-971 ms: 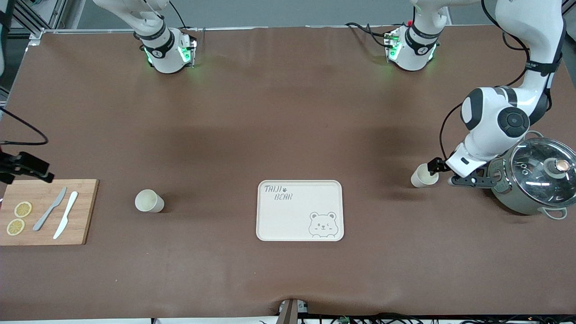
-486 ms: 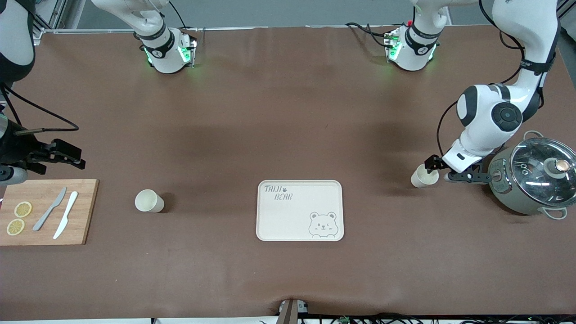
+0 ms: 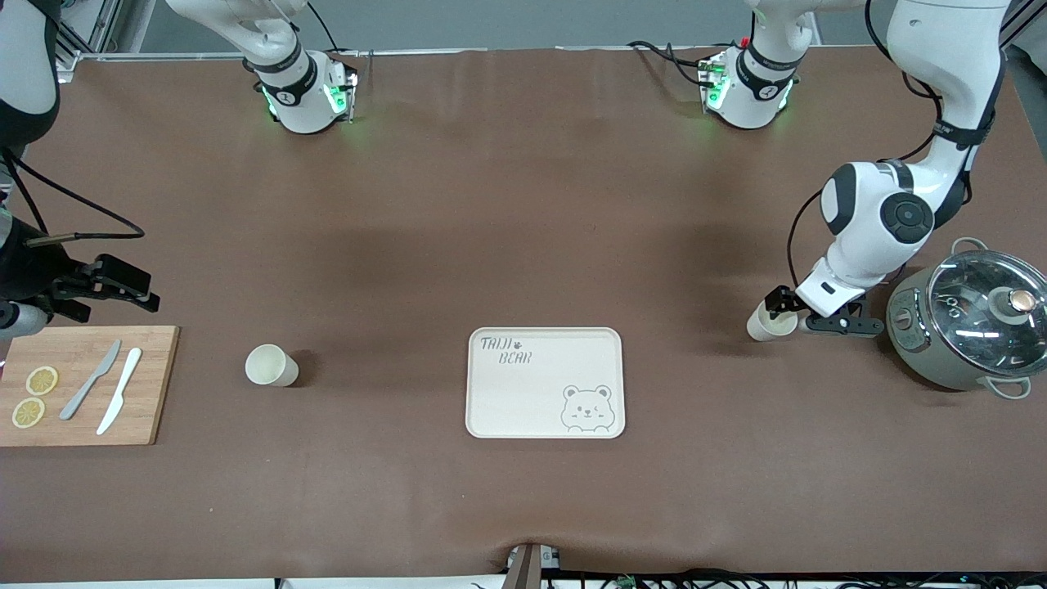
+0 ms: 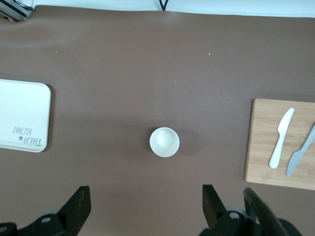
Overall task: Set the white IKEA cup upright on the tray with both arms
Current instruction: 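Lower the left gripper around the paper cup and close it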
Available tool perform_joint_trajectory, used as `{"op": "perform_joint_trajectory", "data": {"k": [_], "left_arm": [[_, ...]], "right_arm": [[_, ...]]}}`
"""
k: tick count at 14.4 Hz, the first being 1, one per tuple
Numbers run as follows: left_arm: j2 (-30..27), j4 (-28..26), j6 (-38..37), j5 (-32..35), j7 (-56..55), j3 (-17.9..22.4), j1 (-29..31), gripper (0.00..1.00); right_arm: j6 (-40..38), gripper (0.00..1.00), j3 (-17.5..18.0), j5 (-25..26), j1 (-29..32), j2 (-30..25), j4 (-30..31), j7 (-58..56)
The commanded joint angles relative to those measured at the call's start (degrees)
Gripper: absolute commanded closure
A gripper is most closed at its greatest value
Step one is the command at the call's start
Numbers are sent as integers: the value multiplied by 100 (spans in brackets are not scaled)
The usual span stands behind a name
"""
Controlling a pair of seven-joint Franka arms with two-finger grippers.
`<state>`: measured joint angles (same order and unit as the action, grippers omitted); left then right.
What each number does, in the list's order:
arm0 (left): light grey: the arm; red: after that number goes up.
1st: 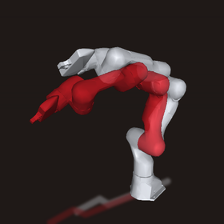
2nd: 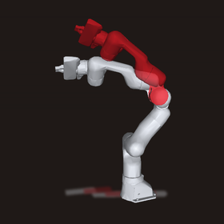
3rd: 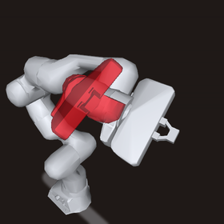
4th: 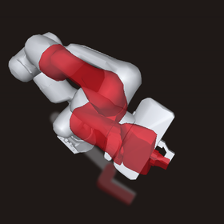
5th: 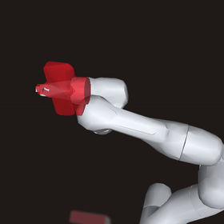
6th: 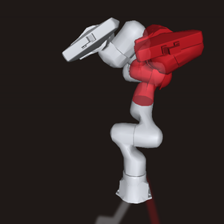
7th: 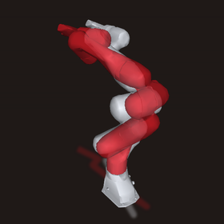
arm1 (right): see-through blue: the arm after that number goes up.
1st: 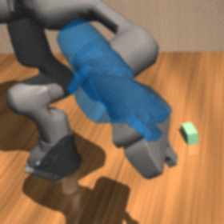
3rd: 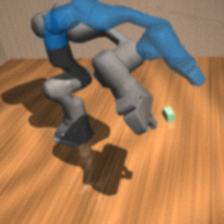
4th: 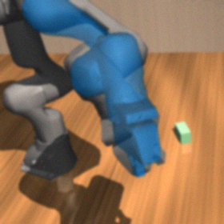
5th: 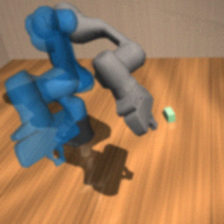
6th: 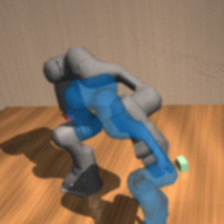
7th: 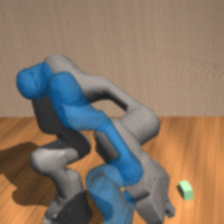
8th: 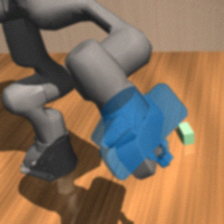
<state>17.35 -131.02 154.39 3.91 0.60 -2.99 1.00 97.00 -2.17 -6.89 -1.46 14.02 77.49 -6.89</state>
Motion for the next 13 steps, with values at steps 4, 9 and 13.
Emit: {"op": "perform_joint_trajectory", "data": {"k": [4,9,13], "left_arm": [[120,15,144,40,81,-35,23,0],[199,76,144,48,151,-35,40,0],[243,68,144,-4,-58,-35,14,55]], "right_arm": [[56,0,-20,-181,58,13,-14,-14],[293,0,-38,-129,67,65,38,-14],[205,0,-55,-120,154,74,82,30]]}}
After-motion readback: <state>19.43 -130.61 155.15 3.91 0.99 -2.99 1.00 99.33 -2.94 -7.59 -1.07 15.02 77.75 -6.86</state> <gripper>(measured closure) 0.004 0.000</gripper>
